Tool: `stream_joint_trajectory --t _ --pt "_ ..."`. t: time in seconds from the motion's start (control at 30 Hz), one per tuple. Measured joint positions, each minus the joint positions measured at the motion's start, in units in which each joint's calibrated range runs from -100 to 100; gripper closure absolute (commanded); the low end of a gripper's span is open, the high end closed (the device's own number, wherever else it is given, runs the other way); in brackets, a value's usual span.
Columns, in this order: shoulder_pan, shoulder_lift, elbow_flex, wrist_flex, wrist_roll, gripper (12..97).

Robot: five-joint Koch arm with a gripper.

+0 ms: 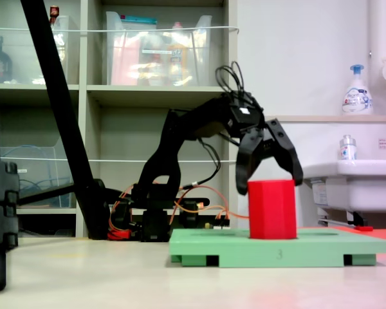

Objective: Put the octagonal pillar block into the corresponding hole

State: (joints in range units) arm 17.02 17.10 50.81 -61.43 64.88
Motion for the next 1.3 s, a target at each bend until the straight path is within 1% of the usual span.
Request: stream_joint_trajectory --t 0.47,0.83,1.3 --pt "-0.29 0.55 8.04 -3.23 -4.54 67.2" --pt "-0.34 3.56 8.13 -3.23 -9.04 64.4" --pt "0.00 9.71 11.46 -0.78 -9.87 64.2"
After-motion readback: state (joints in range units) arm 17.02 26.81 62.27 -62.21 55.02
